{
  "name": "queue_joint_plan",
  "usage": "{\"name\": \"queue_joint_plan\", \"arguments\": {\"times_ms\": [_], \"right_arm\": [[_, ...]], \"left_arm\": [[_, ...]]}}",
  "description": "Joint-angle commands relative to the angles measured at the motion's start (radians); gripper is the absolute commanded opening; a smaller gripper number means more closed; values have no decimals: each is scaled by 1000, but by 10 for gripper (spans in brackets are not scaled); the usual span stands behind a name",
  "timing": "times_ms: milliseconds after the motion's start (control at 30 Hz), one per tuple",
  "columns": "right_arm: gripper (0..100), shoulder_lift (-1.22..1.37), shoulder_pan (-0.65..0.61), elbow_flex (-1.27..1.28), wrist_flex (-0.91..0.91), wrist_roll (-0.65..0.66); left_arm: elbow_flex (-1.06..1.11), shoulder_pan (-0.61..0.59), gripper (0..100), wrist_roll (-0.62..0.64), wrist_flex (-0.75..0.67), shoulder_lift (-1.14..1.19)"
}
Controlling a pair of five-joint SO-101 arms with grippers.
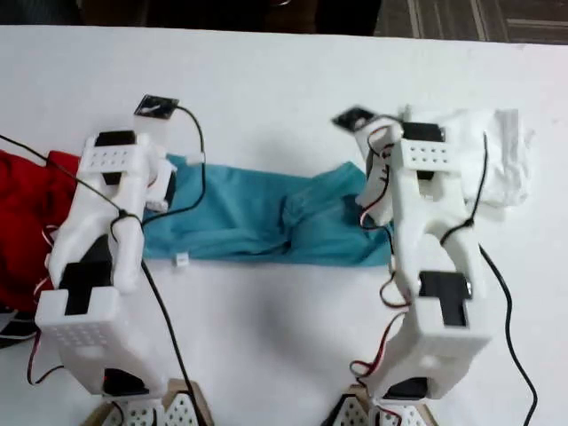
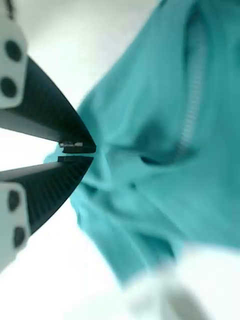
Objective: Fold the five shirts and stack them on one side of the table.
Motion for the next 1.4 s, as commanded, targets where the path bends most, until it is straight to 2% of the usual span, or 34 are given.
{"name": "queue_joint_plan", "arguments": {"times_ms": [0,67,200,300,467,667,833,1000,1133,1233,1367], "right_arm": [[26,-61,-10,-6,-68,-58],[57,-30,-4,-8,-116,-89],[190,62,-10,-15,-214,-140],[221,143,-12,-68,-225,-144],[209,220,-10,-176,-107,-144],[204,275,-5,-282,-101,-143],[102,383,4,-362,-73,-143],[125,429,24,-446,1,-143],[19,426,53,-528,87,-141],[27,427,73,-589,177,-138],[19,427,85,-614,272,-38]], "left_arm": [[-42,-2,30,8,0,-8],[-42,-5,30,8,2,-8],[-41,-6,30,8,5,-8],[-36,-8,30,8,6,-8],[-36,-9,30,8,2,-8],[-42,-6,30,8,0,-6],[-42,-8,30,8,0,-6],[-42,-8,30,8,0,-6],[-42,-8,30,8,0,-6],[-42,-8,30,8,0,-6],[-42,-8,30,8,0,-6]]}}
